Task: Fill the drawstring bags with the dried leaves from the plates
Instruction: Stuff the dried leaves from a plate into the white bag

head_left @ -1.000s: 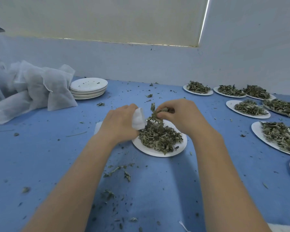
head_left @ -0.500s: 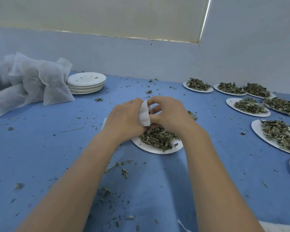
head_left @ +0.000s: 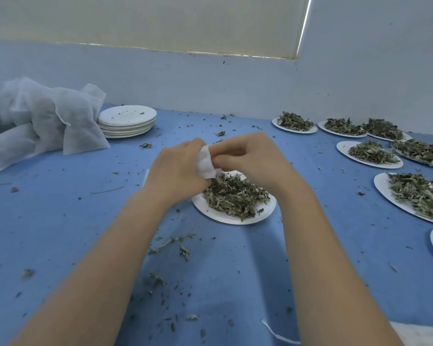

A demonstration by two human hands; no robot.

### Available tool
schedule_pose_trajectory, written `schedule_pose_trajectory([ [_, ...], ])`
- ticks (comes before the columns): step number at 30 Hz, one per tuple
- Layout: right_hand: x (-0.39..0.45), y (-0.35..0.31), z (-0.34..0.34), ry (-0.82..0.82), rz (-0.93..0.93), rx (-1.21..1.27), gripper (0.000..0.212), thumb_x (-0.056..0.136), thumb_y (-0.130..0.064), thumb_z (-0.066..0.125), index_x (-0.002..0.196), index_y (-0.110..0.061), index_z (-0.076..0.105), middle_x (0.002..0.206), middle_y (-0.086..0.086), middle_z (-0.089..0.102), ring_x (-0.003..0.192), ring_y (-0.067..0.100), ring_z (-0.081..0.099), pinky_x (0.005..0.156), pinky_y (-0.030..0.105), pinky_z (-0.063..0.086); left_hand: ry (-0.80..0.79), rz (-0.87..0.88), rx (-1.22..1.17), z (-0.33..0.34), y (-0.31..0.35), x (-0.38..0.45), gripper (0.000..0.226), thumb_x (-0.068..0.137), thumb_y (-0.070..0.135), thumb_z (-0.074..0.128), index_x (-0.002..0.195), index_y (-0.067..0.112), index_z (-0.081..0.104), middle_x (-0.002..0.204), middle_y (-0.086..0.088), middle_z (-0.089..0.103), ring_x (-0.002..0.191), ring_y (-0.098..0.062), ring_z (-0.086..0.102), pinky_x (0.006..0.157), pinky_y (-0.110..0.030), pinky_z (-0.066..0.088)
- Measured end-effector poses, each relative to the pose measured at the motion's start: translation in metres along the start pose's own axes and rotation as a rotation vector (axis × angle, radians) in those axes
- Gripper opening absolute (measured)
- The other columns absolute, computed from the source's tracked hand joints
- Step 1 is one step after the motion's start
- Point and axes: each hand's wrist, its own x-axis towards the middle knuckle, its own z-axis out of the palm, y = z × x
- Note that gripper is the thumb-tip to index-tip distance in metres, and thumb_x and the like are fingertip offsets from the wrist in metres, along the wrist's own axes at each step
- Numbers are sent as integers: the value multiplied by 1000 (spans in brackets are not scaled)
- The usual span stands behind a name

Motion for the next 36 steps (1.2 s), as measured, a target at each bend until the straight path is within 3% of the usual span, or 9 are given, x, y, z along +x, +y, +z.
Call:
schedule_pose_trajectory([
  [2, -1, 3, -9, 34, 67, -68, 12, 76, -22, 74, 85, -30, 74, 83, -7, 71, 68, 3, 61, 63, 17, 46, -6, -32, 36, -4, -6, 1, 40, 74, 34, 65, 109, 21, 49, 92, 4, 53, 88, -26, 52, 66, -30, 29],
  [6, -1, 3, -15, -217, 282, -476, 35, 58, -45, 85, 88, -34, 69, 91, -14, 59, 83, 0, 56, 65, 23, 44, -47, -57, 45, -8, -11, 0, 46, 72, 29, 65, 113, 18, 48, 102, -2, 56, 90, -27, 50, 70, -31, 31],
  [11, 0, 6, -1, -340, 332, -568, 38, 61, -33, 85, 95, -33, 67, 90, -12, 58, 67, 5, 55, 65, 25, 51, -84, -36, 32, -9, -8, -1, 47, 73, 30, 65, 115, 16, 48, 103, -3, 56, 94, -27, 51, 71, -32, 33],
  [16, 1, 15, 5, -265, 281, -552, 27, 65, -22, 81, 90, -26, 72, 93, -1, 69, 75, 19, 67, 69, 32, 58, -118, -53, 31, -11, -8, -1, 43, 74, 27, 65, 112, 15, 49, 95, 1, 52, 91, -26, 49, 69, -31, 32],
  [20, 1, 17, -10, -127, 217, -462, 22, 68, -23, 80, 88, -24, 74, 72, -7, 67, 49, 7, 57, 51, 20, 48, -154, -52, 54, -11, -10, -1, 36, 74, 26, 66, 103, 19, 47, 88, 4, 48, 88, -23, 46, 68, -30, 30],
  [23, -1, 16, -17, -39, 175, -350, 10, 72, -23, 78, 80, -28, 73, 71, -5, 68, 38, 2, 53, 42, 13, 42, -178, -38, 71, -10, -10, 0, 35, 73, 25, 66, 99, 21, 43, 85, 4, 47, 85, -23, 46, 66, -29, 28],
  [28, 1, 8, -14, 27, 107, -318, 5, 76, -21, 72, 79, -25, 72, 77, 0, 71, 46, 6, 58, 42, 12, 41, -203, 20, 130, -7, -7, 1, 42, 72, 26, 67, 107, 19, 46, 86, 4, 47, 83, -23, 47, 68, -29, 27],
  [32, 5, -1, -5, 34, 37, -372, 5, 76, -20, 70, 79, -21, 74, 72, 1, 70, 54, 8, 54, 54, 20, 47, -162, 81, 188, -2, -1, 1, 45, 73, 31, 67, 111, 20, 46, 94, 4, 54, 84, -21, 49, 70, -30, 29],
  [36, 7, -4, 5, -15, -3, -375, 18, 78, -19, 68, 85, -3, 72, 72, 19, 61, 61, 12, 38, 52, 25, 32, -129, 73, 92, 1, 7, -1, 41, 72, 30, 69, 103, 18, 45, 75, 10, 40, 77, -20, 44, 62, -29, 24],
])
